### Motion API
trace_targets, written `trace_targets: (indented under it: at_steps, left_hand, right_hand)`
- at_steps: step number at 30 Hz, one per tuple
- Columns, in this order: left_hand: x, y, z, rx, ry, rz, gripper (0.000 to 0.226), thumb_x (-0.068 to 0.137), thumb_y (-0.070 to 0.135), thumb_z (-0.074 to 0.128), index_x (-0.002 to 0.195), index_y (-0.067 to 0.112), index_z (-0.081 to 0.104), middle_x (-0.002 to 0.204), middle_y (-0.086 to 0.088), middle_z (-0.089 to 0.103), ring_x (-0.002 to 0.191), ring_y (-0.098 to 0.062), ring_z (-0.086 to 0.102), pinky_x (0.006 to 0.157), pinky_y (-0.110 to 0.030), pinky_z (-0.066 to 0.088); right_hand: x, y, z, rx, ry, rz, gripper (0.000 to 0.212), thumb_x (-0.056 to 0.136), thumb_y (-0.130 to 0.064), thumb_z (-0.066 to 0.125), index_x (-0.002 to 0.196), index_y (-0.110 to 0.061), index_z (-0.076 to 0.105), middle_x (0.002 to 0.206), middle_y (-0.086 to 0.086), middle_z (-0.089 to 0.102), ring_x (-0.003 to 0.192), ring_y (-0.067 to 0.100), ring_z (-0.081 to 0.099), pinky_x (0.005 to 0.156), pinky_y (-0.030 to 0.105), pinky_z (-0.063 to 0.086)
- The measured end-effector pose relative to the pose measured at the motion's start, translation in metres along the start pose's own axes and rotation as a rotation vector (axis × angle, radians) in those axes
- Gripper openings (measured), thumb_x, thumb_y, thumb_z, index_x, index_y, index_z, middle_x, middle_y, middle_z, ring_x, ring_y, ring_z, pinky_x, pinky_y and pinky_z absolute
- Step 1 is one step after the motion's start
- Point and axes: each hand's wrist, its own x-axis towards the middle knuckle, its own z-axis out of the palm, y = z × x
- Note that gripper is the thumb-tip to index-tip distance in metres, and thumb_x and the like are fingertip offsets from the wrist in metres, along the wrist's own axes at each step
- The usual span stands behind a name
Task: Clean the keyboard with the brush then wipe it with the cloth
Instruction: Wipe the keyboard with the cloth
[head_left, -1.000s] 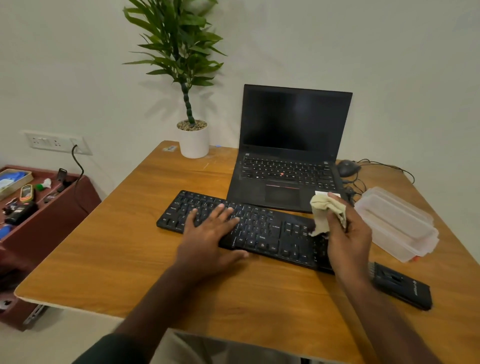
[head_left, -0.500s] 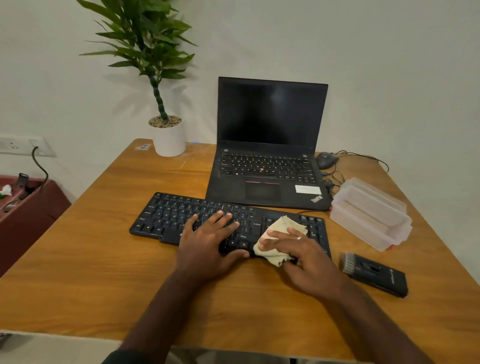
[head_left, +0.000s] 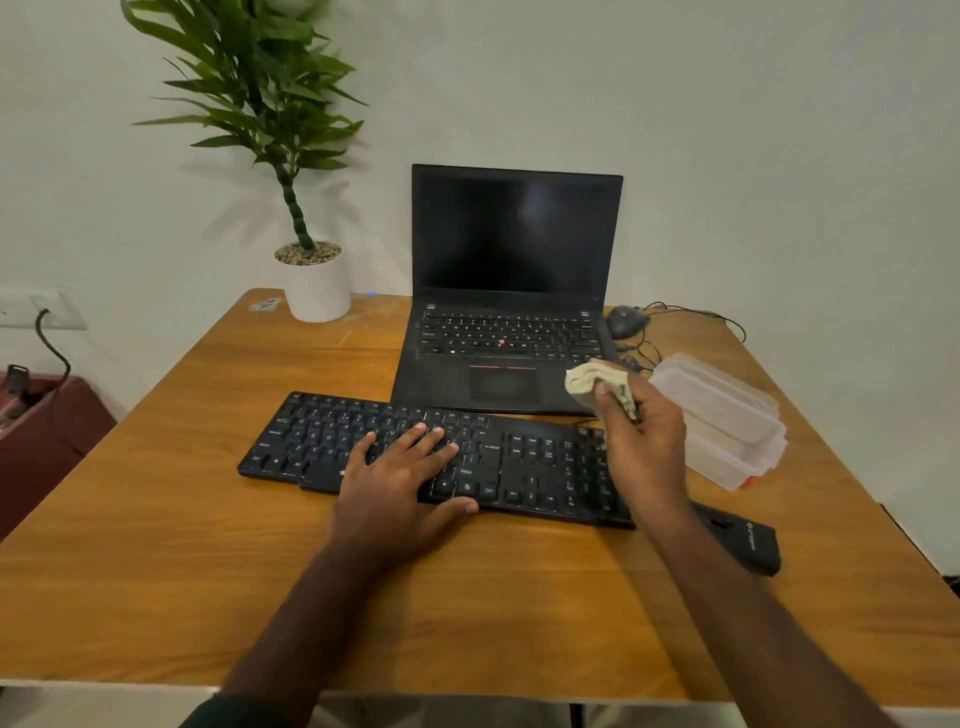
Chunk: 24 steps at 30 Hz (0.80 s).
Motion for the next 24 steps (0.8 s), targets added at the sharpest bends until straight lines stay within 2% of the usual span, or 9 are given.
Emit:
trace_targets:
  at_steps: [2,5,7,11,14,17,19,22,24]
  left_hand:
    - [0.0,0.0,0.001,-0.01,0.025,0.005,0.106,0.068,0.096,0.0,0.148,0.039,0.04,0.16,0.013,0.03,0.149,-0.003,0.016,0.123,-0.049,0.003]
    - [0.0,0.0,0.002,-0.013,0.052,0.001,0.102,0.071,0.095,0.004,0.146,0.038,0.043,0.157,0.011,0.035,0.148,-0.006,0.021,0.122,-0.053,0.009]
    - [0.001,-0.001,0.004,0.001,0.062,-0.011,0.1,0.072,0.094,0.005,0.146,0.039,0.044,0.157,0.011,0.036,0.148,-0.006,0.023,0.121,-0.053,0.011]
    - [0.001,-0.003,0.005,0.012,0.07,-0.021,0.101,0.071,0.095,0.005,0.145,0.039,0.044,0.157,0.012,0.037,0.148,-0.006,0.023,0.121,-0.052,0.01]
    - [0.002,-0.002,0.004,0.007,0.069,-0.02,0.101,0.07,0.095,0.005,0.146,0.04,0.043,0.157,0.013,0.034,0.148,-0.006,0.022,0.122,-0.051,0.009]
    - [0.001,-0.003,0.004,0.007,0.068,-0.02,0.094,0.074,0.093,0.012,0.147,0.04,0.041,0.158,0.013,0.033,0.149,-0.005,0.02,0.122,-0.05,0.007]
    - [0.002,-0.004,0.006,0.006,0.064,-0.016,0.091,0.075,0.091,0.015,0.147,0.04,0.039,0.159,0.013,0.032,0.149,-0.005,0.019,0.122,-0.05,0.005]
    - [0.002,-0.005,0.007,-0.002,0.085,-0.01,0.088,0.078,0.09,0.021,0.147,0.039,0.041,0.158,0.012,0.033,0.148,-0.006,0.02,0.122,-0.051,0.006]
    - [0.001,-0.005,0.008,0.001,0.086,-0.005,0.087,0.079,0.089,0.022,0.147,0.039,0.041,0.158,0.012,0.034,0.148,-0.006,0.021,0.122,-0.051,0.006]
  right_hand:
    - [-0.009,0.002,0.004,-0.167,-0.113,-0.151,0.038,0.098,-0.013,0.062,0.134,-0.025,0.064,0.118,-0.007,0.072,0.095,-0.005,0.063,0.077,0.016,0.052]
    - [-0.034,0.009,0.021,-0.572,-0.424,-0.151,0.047,0.1,-0.018,0.058,0.142,-0.037,0.051,0.147,-0.008,0.054,0.136,0.011,0.045,0.119,0.042,0.034]
    - [-0.048,0.01,0.029,-0.729,-0.551,-0.173,0.049,0.102,-0.019,0.054,0.146,-0.038,0.047,0.156,-0.012,0.041,0.15,0.011,0.026,0.127,0.036,0.007]
    - [-0.048,0.01,0.011,-0.576,-0.73,-0.301,0.054,0.097,-0.01,0.055,0.142,-0.038,0.052,0.146,-0.036,0.033,0.134,-0.03,0.008,0.124,0.017,0.002]
    - [-0.041,0.016,-0.011,-0.448,-0.897,-0.267,0.041,0.095,-0.011,0.059,0.125,-0.038,0.068,0.135,-0.035,0.051,0.133,-0.024,0.028,0.12,0.015,0.005]
    - [-0.038,0.013,-0.023,-0.232,-0.765,0.073,0.022,0.099,-0.014,0.06,0.108,-0.028,0.075,0.111,-0.015,0.073,0.113,0.001,0.062,0.113,0.037,0.041]
    - [-0.03,0.008,-0.027,-0.031,-0.524,0.23,0.02,0.101,-0.015,0.057,0.106,-0.024,0.073,0.102,-0.01,0.076,0.101,0.006,0.068,0.099,0.036,0.052]
    - [-0.017,0.002,-0.027,-0.03,-0.159,0.097,0.02,0.101,-0.019,0.058,0.111,-0.031,0.071,0.101,-0.01,0.075,0.099,0.002,0.068,0.088,0.028,0.055]
    - [-0.011,0.006,-0.023,-0.149,-0.076,-0.099,0.029,0.098,-0.012,0.063,0.119,-0.029,0.071,0.109,-0.011,0.075,0.103,0.001,0.066,0.088,0.023,0.053]
